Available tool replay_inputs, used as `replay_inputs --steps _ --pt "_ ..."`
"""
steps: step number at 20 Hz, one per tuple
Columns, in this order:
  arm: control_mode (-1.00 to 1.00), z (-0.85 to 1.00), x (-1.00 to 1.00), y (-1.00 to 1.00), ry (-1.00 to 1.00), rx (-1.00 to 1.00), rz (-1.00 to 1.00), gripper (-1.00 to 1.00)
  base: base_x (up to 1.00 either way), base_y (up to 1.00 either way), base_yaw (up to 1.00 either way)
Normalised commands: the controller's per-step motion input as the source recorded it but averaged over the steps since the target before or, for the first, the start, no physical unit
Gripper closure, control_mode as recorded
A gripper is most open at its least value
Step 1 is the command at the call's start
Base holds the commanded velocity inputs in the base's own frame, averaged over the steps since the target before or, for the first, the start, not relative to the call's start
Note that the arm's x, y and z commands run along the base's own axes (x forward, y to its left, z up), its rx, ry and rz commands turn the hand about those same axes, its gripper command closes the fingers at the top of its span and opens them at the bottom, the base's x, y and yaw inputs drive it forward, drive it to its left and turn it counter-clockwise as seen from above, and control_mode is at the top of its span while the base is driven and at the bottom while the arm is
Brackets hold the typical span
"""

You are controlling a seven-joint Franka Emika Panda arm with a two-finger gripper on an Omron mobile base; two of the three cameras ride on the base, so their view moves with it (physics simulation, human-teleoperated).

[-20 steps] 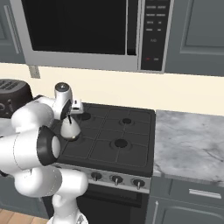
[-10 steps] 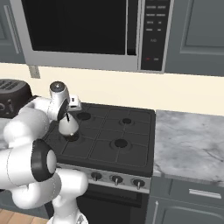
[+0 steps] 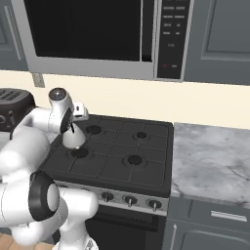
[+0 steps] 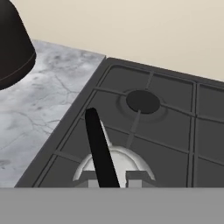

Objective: The kettle is done boiling. Turn off the stove, then wait for 300 timesteps before moving the kettle to the dining table.

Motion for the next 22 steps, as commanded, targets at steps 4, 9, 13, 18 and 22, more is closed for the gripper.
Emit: replay_inputs --steps 4,9,13,18,22 --pt "-1.00 0.31 -0.14 -0.02 0.00 -0.02 -0.01 1.00 0.00 0.00 0.00" --pt "-1.00 0.29 -0.14 -0.04 0.00 -0.02 -0.02 1.00 0.00 0.00 0.00" --pt "-1.00 0.29 -0.18 -0.07 0.00 0.00 -0.02 1.00 0.00 0.00 0.00" --pt "-1.00 0.25 -0.23 -0.09 0.00 -0.01 -0.02 1.00 0.00 0.00 0.00" --pt "-1.00 0.23 -0.26 -0.10 0.00 -0.01 -0.02 1.00 0.00 0.00 0.00"
